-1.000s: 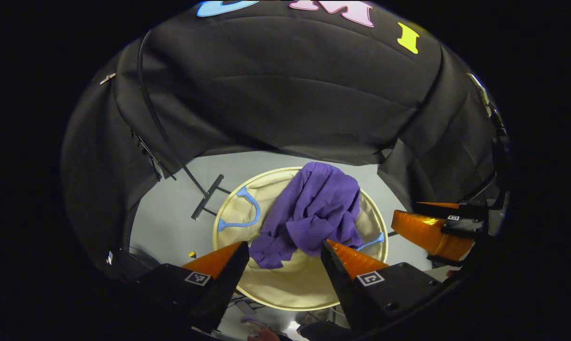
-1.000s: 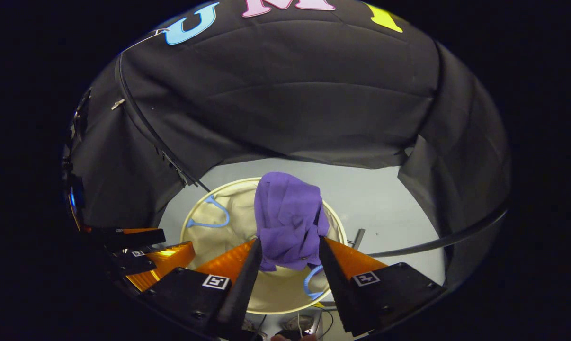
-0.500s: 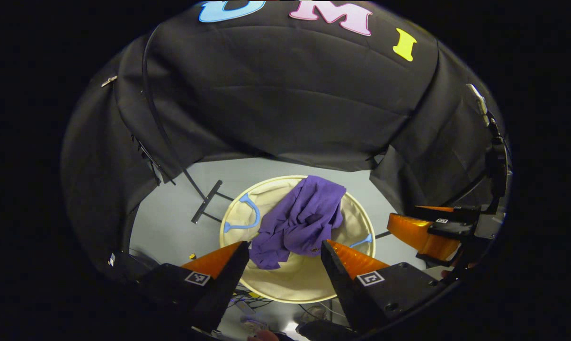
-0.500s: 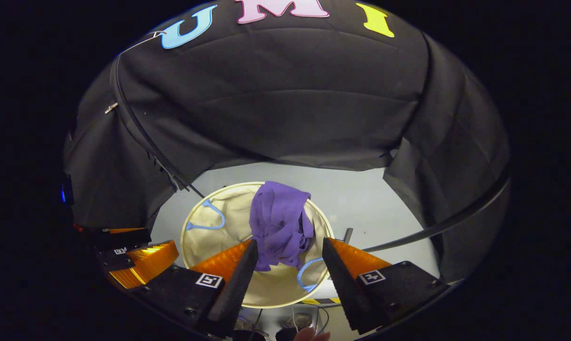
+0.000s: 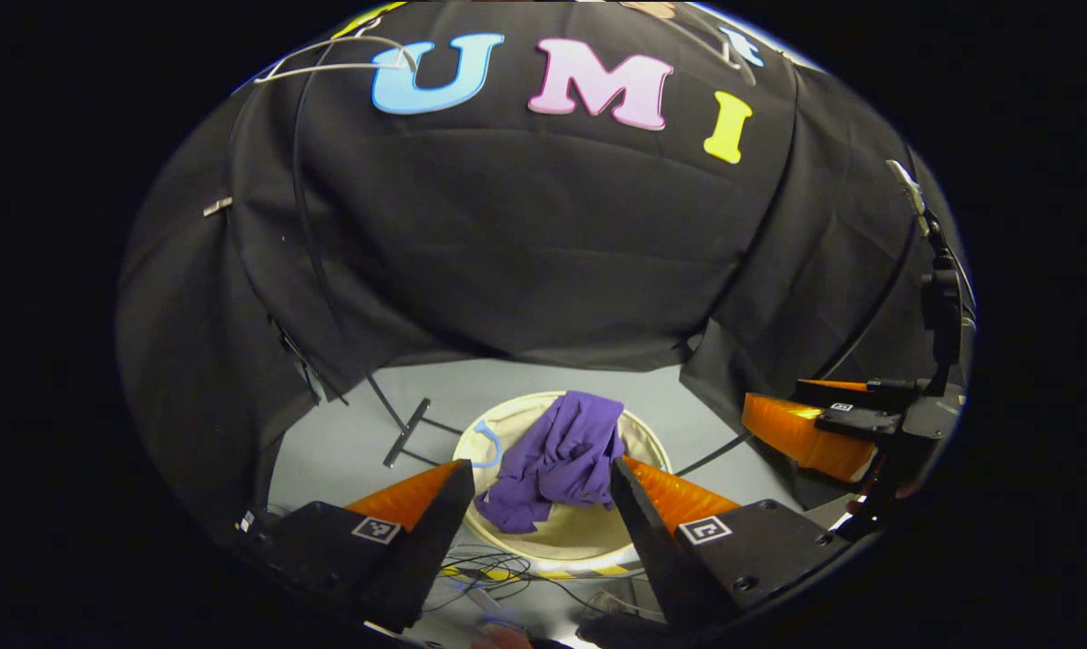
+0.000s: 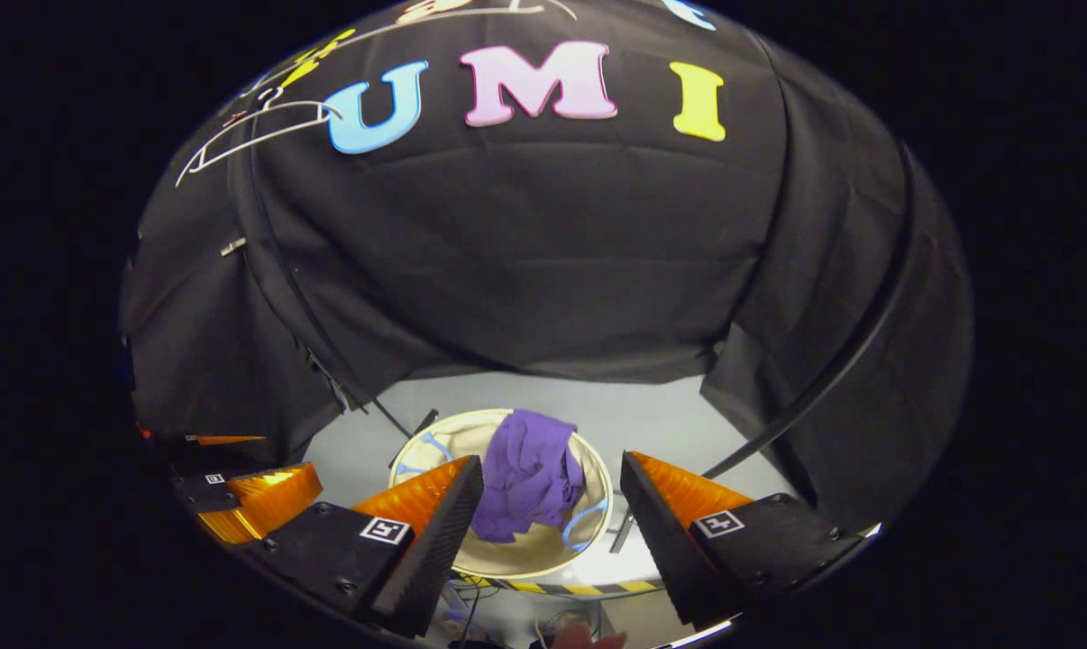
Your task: Grasp the clothes on the hanger with both hands and then place them into the laundry hamper below.
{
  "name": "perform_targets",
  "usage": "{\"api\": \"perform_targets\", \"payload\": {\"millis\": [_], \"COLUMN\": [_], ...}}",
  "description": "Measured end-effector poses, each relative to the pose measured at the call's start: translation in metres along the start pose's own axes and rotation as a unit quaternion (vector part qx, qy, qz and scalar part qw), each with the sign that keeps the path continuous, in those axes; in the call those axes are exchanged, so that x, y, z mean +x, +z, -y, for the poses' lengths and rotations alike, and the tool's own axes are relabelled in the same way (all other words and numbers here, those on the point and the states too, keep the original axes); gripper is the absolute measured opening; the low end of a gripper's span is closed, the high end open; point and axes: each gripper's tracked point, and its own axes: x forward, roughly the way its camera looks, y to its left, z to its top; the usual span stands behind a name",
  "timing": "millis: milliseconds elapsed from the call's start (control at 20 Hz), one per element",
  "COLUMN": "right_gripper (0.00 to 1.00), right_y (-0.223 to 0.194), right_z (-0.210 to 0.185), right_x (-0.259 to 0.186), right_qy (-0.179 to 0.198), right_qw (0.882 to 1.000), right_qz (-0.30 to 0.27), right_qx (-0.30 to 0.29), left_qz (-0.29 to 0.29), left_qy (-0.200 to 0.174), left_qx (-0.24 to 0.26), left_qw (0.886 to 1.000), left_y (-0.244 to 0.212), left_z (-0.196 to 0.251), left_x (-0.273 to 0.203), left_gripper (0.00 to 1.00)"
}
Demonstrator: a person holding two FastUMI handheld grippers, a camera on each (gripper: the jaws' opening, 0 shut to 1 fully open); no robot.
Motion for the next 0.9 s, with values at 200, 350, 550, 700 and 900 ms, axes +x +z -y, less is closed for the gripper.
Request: {"api": "perform_targets", "payload": {"millis": [200, 350, 550, 700, 900], "right_gripper": [0.98, 0.98, 0.98, 0.98, 0.98], "right_y": [0.068, 0.117, 0.170, 0.206, 0.247], "right_z": [-0.008, -0.017, -0.028, -0.038, -0.055], "right_x": [-0.064, -0.112, -0.173, -0.218, -0.269], "right_qy": [-0.011, -0.014, -0.015, -0.014, -0.013], "right_qw": [0.997, 0.992, 0.980, 0.967, 0.948], "right_qz": [0.071, 0.128, 0.199, 0.255, 0.319], "right_qx": [-0.005, 0.001, -0.003, -0.007, -0.019], "left_qz": [0.062, 0.110, 0.177, 0.230, 0.292], "left_qy": [-0.007, -0.008, -0.002, 0.001, 0.013], "left_qx": [0.017, 0.018, 0.028, 0.020, 0.041], "left_qw": [0.998, 0.994, 0.984, 0.973, 0.955], "left_y": [0.045, 0.081, 0.128, 0.129, 0.162], "left_z": [0.005, 0.006, 0.003, -0.009, -0.009], "left_x": [-0.063, -0.109, -0.173, -0.246, -0.304], "left_gripper": [0.96, 0.95, 0.95, 0.95, 0.95]}}
